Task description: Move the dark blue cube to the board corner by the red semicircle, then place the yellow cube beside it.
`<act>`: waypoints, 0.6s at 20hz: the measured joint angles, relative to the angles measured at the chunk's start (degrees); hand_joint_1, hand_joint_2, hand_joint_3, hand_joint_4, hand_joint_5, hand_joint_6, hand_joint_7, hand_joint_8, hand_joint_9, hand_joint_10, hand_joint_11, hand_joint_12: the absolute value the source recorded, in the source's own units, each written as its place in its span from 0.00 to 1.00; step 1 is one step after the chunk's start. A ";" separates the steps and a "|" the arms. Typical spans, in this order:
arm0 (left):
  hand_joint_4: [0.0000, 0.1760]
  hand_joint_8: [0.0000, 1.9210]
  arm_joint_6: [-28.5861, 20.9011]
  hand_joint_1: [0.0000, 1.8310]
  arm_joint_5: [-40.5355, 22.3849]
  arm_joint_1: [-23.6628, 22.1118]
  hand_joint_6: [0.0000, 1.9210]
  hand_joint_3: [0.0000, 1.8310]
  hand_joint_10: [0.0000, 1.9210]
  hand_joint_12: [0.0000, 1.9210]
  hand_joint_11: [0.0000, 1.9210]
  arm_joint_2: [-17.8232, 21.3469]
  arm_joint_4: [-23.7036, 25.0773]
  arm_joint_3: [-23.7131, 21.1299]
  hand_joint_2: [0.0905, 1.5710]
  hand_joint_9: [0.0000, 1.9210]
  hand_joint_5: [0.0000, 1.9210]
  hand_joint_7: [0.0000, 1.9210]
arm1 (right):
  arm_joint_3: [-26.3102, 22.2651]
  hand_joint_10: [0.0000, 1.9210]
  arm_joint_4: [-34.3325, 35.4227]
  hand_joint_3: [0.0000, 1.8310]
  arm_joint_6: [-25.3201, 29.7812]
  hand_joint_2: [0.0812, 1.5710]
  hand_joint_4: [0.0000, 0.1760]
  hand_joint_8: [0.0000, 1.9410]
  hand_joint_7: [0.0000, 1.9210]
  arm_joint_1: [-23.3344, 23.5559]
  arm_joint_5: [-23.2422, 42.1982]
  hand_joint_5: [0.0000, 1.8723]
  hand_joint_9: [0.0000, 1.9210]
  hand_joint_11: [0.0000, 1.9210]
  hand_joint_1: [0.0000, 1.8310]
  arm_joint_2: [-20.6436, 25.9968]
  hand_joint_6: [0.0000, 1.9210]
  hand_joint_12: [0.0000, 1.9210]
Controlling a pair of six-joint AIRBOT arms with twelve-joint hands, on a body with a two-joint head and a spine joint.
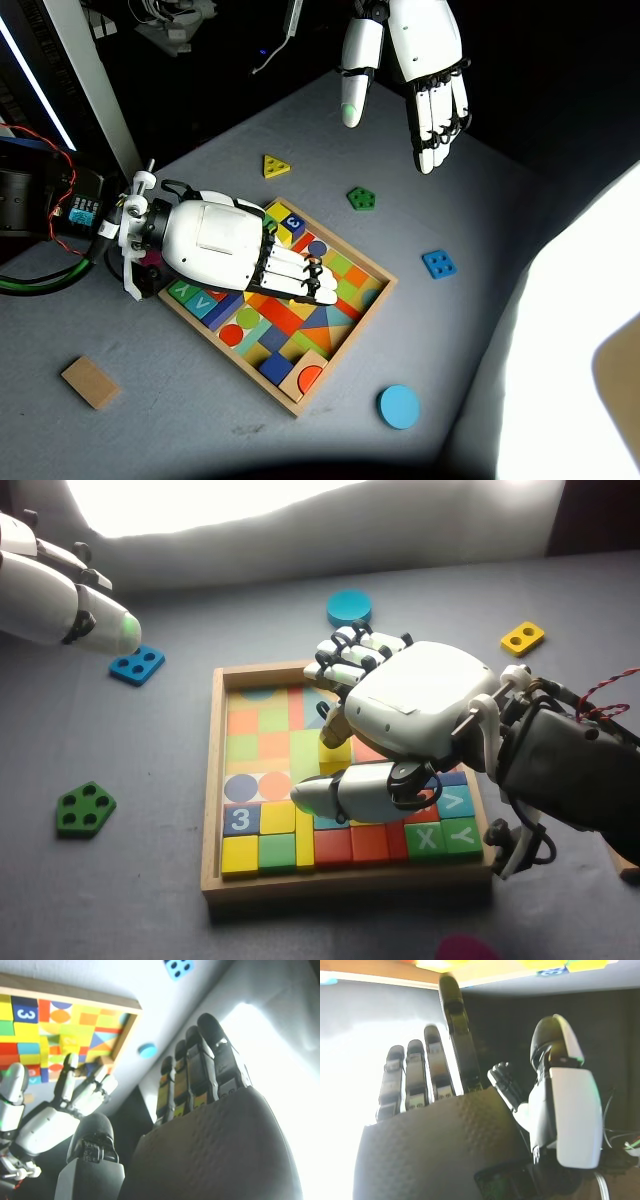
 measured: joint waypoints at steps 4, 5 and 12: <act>0.14 0.00 -0.02 0.00 0.00 0.02 0.00 0.00 0.00 0.41 0.00 0.00 0.00 -0.02 0.77 0.11 0.06 0.10 | 0.24 0.00 0.09 0.00 0.37 0.70 0.05 0.00 0.08 0.00 -0.17 0.42 0.00 0.00 0.00 0.00 0.01 0.00; 0.14 0.00 -0.02 0.00 0.00 0.00 0.00 0.00 0.00 0.41 0.00 0.00 0.00 0.00 0.77 0.11 0.07 0.10 | 0.24 0.00 0.13 0.00 0.37 0.71 0.00 0.01 0.09 0.00 -0.17 0.43 0.00 0.00 0.00 0.00 0.01 0.00; 0.17 0.00 0.00 0.00 0.00 0.02 0.00 0.00 0.00 0.42 0.00 0.00 0.00 0.00 0.76 0.12 0.08 0.10 | 0.24 0.00 -0.02 0.00 0.48 0.71 0.09 0.00 0.08 -1.01 -0.59 0.42 0.00 0.00 0.00 0.00 0.00 0.00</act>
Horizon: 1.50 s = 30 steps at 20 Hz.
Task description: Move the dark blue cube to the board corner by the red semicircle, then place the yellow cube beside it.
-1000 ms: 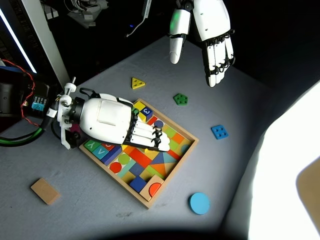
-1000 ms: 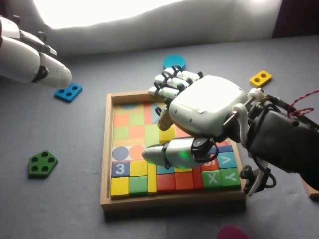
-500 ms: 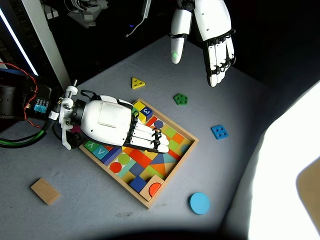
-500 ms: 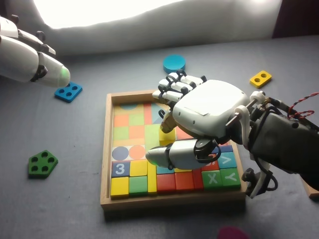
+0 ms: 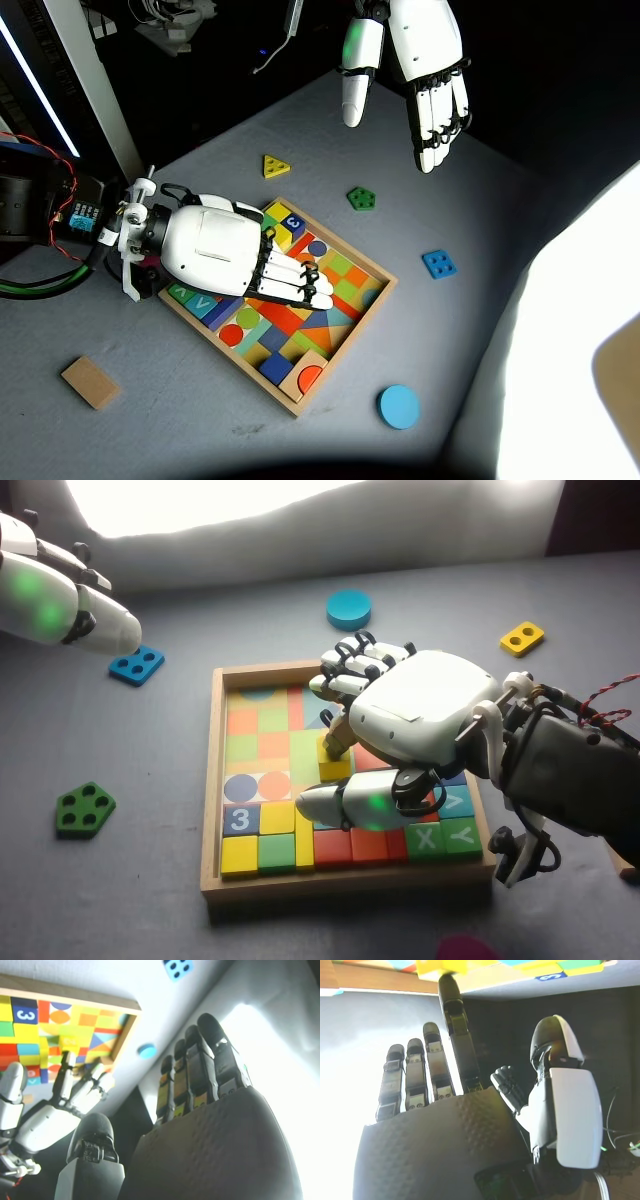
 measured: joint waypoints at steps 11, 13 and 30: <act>0.14 0.00 0.00 0.00 0.02 0.00 0.00 0.00 0.00 0.40 0.00 0.00 0.00 0.00 0.77 0.11 0.08 0.10 | 3.43 0.00 -0.44 0.00 -0.02 0.71 0.00 0.00 0.08 0.00 -0.31 0.42 0.00 0.00 0.00 0.02 0.00 0.00; 0.13 0.00 0.00 0.00 0.02 -0.02 0.00 0.00 0.00 0.38 0.00 0.00 0.00 0.00 0.77 0.11 0.08 0.09 | 4.00 0.00 -0.50 0.00 0.09 0.71 0.00 0.00 0.09 0.00 -0.37 0.42 0.00 0.00 0.00 0.00 0.01 0.00; 0.15 0.00 0.00 0.00 0.02 -0.02 0.00 0.00 0.00 0.43 0.00 0.00 -0.02 0.24 0.78 0.12 0.08 0.10 | 7.15 0.00 -0.85 0.00 0.50 0.71 0.03 0.00 0.09 0.00 -0.63 0.42 0.00 0.00 0.00 0.42 0.00 0.00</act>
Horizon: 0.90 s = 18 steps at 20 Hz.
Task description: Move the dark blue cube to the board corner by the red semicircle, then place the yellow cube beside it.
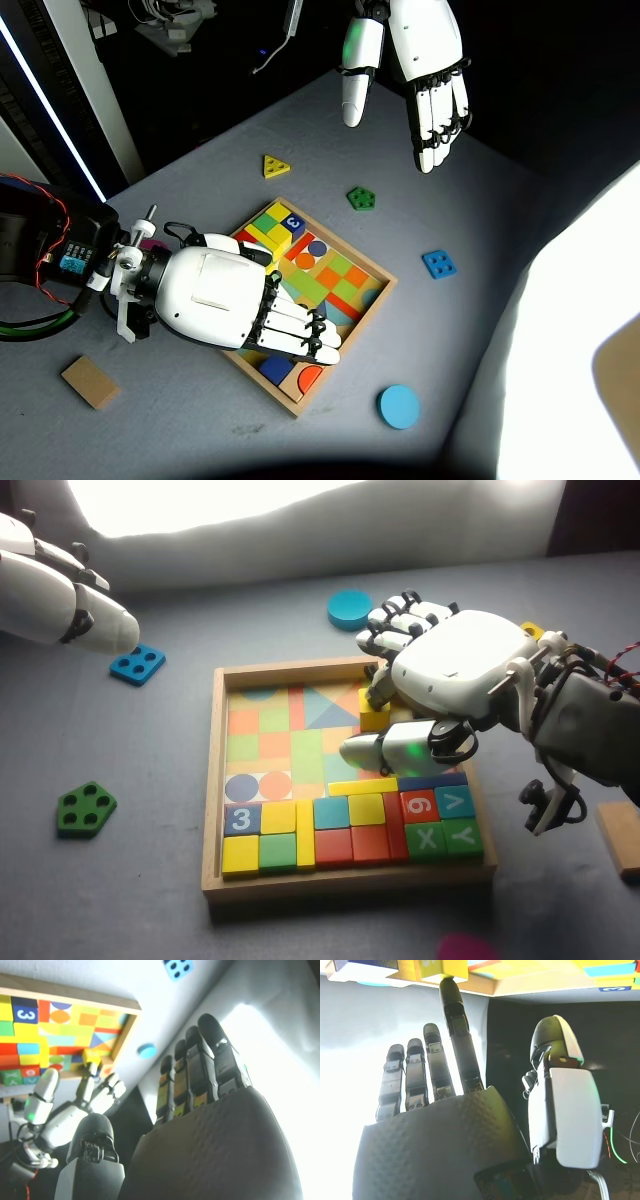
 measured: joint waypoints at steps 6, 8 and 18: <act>0.15 0.00 0.00 0.00 -0.02 -0.04 0.00 0.00 0.00 0.41 0.00 0.00 -0.04 0.20 0.77 0.12 0.08 0.10 | 0.35 0.00 0.20 0.00 -0.02 0.71 0.00 0.00 0.09 0.00 -0.24 0.42 0.00 0.00 0.00 1.07 0.00 0.00; 0.14 0.00 0.04 0.00 0.00 -0.04 0.00 0.00 0.00 0.40 0.00 0.00 0.15 0.37 0.77 0.11 0.08 0.09 | 0.74 0.00 0.20 0.00 0.00 0.71 0.00 0.00 0.08 0.00 -0.39 0.42 0.00 0.00 0.00 1.16 0.00 0.00; 0.14 0.00 0.02 0.00 0.00 -0.07 0.00 0.00 0.00 0.42 0.00 0.00 0.02 0.46 0.76 0.12 0.08 0.10 | 1.57 0.00 -0.15 0.00 0.70 0.71 0.00 0.01 0.10 0.00 -1.51 0.42 0.00 0.00 0.00 1.46 0.00 0.00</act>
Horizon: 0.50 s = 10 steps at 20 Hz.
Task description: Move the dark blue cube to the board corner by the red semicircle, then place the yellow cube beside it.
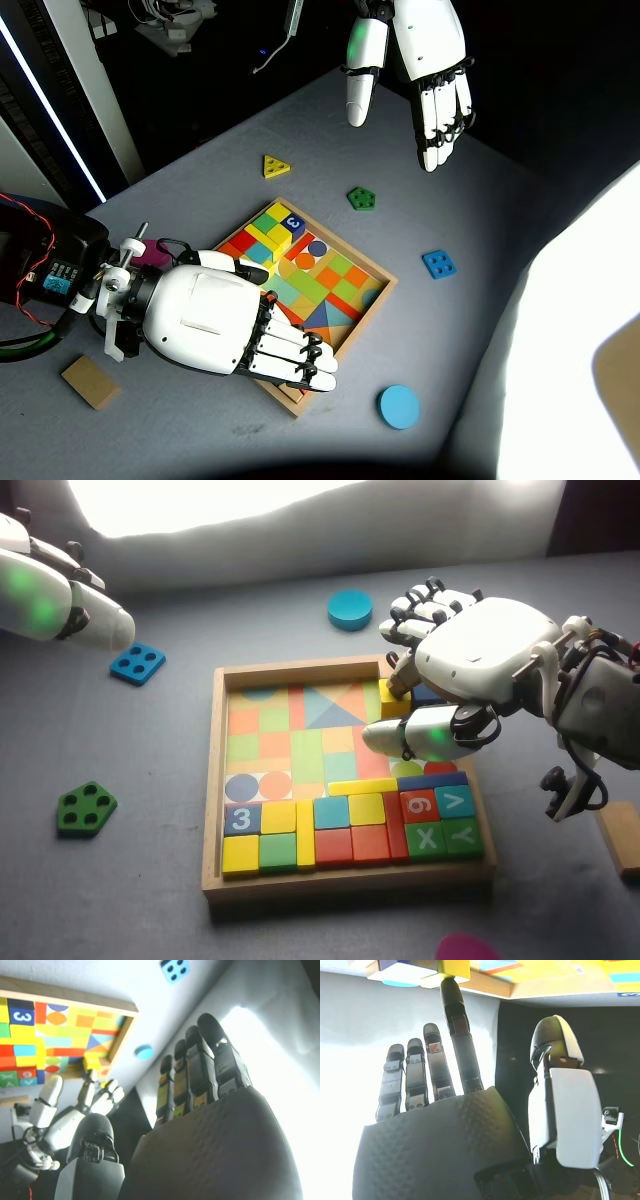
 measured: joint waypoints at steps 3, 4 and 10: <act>0.19 0.00 0.04 0.00 0.00 0.00 0.00 0.00 0.00 0.41 0.00 0.00 0.00 0.00 0.76 0.11 0.07 0.10 | 0.57 0.00 -2.97 0.00 2.91 0.72 0.00 0.00 0.10 0.00 -0.33 0.42 0.00 0.00 0.00 -0.07 0.00 0.00; 0.17 0.00 0.07 0.00 -0.02 0.00 0.00 0.00 0.00 0.41 0.00 0.00 0.00 0.00 0.77 0.11 0.08 0.10 | 0.57 0.00 -3.37 0.00 3.19 0.72 0.00 0.00 0.09 0.00 -0.28 0.42 0.00 0.00 0.00 -0.09 0.00 0.00; 0.15 0.00 0.13 0.00 0.00 0.00 0.00 0.00 0.00 0.42 0.00 0.00 0.00 -0.04 0.77 0.12 0.08 0.10 | 0.81 0.00 -3.72 0.00 3.34 0.71 0.00 0.00 0.09 0.02 -0.26 0.41 0.00 0.00 0.00 -0.20 0.00 0.00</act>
